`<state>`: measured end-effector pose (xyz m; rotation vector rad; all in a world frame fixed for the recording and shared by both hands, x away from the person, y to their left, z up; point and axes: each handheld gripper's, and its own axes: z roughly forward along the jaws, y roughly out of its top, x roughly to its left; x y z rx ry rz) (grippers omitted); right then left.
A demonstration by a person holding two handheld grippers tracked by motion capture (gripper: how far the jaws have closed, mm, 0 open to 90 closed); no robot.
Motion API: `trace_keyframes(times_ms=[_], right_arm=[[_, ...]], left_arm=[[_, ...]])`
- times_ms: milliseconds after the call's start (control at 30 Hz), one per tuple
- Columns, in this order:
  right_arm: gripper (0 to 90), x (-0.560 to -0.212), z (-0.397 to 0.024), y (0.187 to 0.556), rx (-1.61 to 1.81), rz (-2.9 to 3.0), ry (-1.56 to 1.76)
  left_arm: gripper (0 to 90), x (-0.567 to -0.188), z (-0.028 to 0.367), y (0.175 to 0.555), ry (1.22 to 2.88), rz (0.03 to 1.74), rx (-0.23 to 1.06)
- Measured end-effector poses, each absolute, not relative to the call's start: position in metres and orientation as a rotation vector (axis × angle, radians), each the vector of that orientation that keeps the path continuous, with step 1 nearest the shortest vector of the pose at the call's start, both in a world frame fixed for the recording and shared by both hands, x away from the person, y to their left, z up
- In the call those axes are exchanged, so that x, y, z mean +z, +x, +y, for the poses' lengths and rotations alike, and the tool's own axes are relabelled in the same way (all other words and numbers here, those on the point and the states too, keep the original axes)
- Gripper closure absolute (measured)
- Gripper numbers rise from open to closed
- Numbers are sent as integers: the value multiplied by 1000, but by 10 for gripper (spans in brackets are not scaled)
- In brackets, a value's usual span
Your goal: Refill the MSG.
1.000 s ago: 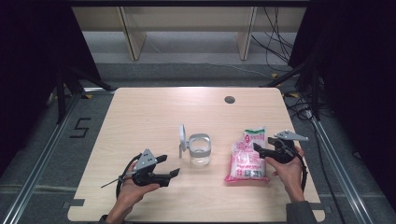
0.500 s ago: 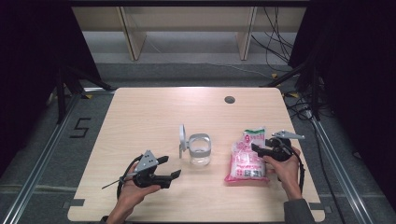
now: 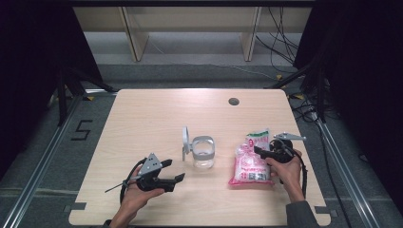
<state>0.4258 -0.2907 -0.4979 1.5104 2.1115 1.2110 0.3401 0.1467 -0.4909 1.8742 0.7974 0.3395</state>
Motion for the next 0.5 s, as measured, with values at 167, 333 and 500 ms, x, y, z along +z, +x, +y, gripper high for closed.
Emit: trace_keyframes(times_ms=[167, 333, 500], right_arm=[[513, -500, -292, 430, 1198, 2118, 1495], [562, -500, -293, 431, 1202, 2131, 1532], [636, -502, -295, 432, 1225, 2125, 1550]], left_arm=[[264, -491, 146, 340, 1884, 788, 347], [264, -491, 146, 340, 1876, 800, 346], [264, -491, 146, 340, 1884, 785, 351]])
